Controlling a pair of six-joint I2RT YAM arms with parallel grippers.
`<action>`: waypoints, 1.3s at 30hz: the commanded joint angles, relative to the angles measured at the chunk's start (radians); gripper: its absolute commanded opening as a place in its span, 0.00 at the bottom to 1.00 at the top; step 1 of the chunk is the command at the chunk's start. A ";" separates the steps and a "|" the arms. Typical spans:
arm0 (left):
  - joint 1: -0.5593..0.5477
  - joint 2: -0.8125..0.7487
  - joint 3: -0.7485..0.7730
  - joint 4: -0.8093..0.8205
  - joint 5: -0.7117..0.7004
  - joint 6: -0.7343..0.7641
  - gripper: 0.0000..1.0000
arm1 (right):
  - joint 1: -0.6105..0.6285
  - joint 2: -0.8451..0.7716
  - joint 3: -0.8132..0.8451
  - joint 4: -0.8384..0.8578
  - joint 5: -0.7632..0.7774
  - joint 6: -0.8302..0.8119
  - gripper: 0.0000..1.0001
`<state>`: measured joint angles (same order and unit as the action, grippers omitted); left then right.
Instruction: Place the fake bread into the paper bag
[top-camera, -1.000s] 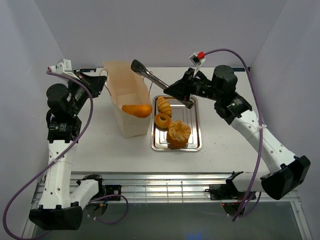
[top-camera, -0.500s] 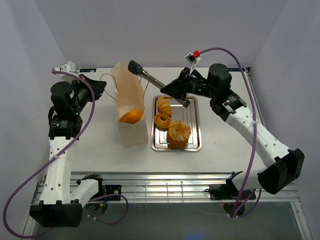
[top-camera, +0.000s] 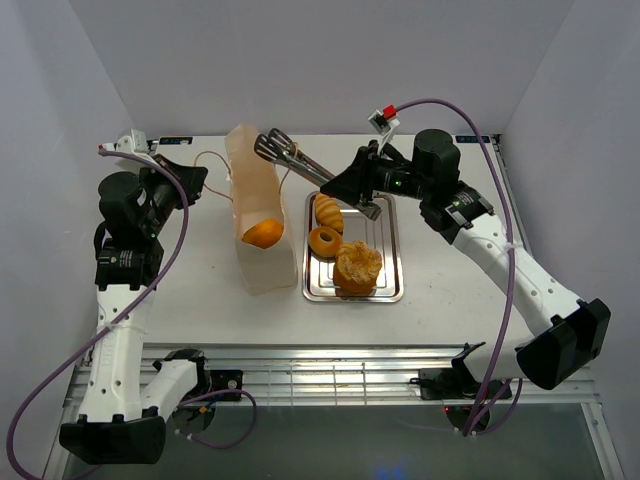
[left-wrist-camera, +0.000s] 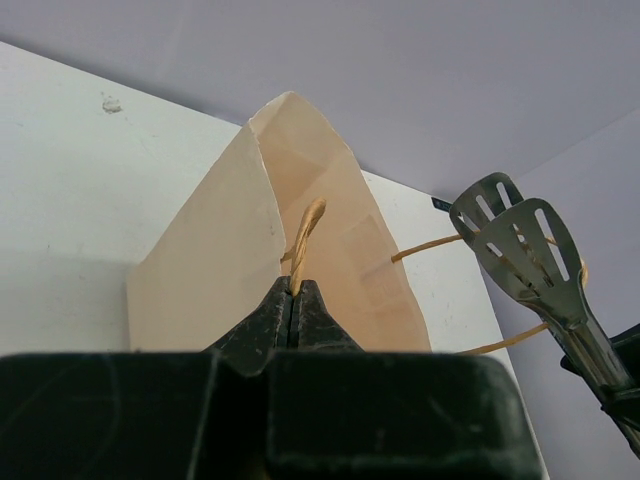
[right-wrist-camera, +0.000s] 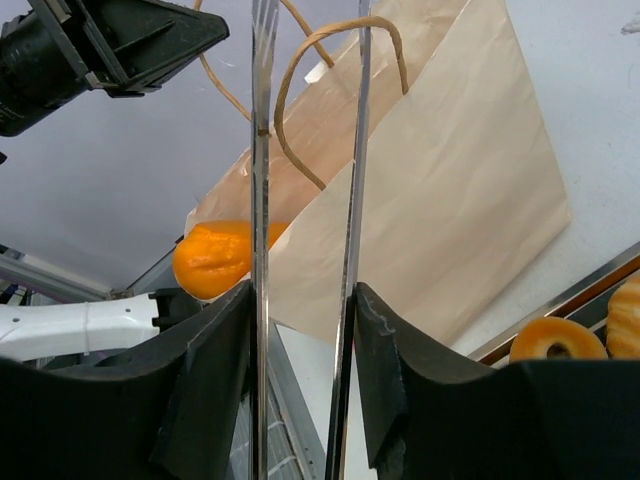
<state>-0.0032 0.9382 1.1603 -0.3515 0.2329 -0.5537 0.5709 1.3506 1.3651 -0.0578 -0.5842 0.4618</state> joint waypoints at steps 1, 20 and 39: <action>0.002 -0.038 -0.005 -0.010 -0.024 0.011 0.00 | 0.001 -0.050 0.038 -0.026 0.020 -0.023 0.50; 0.002 -0.059 -0.011 -0.012 -0.026 0.009 0.00 | 0.003 -0.234 -0.078 -0.253 0.020 -0.104 0.61; 0.002 -0.076 -0.030 -0.004 -0.026 0.037 0.00 | -0.083 -0.479 -0.334 -0.628 0.371 -0.244 0.66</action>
<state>-0.0032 0.8787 1.1378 -0.3515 0.2020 -0.5312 0.5148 0.8795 1.0485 -0.6113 -0.3202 0.2714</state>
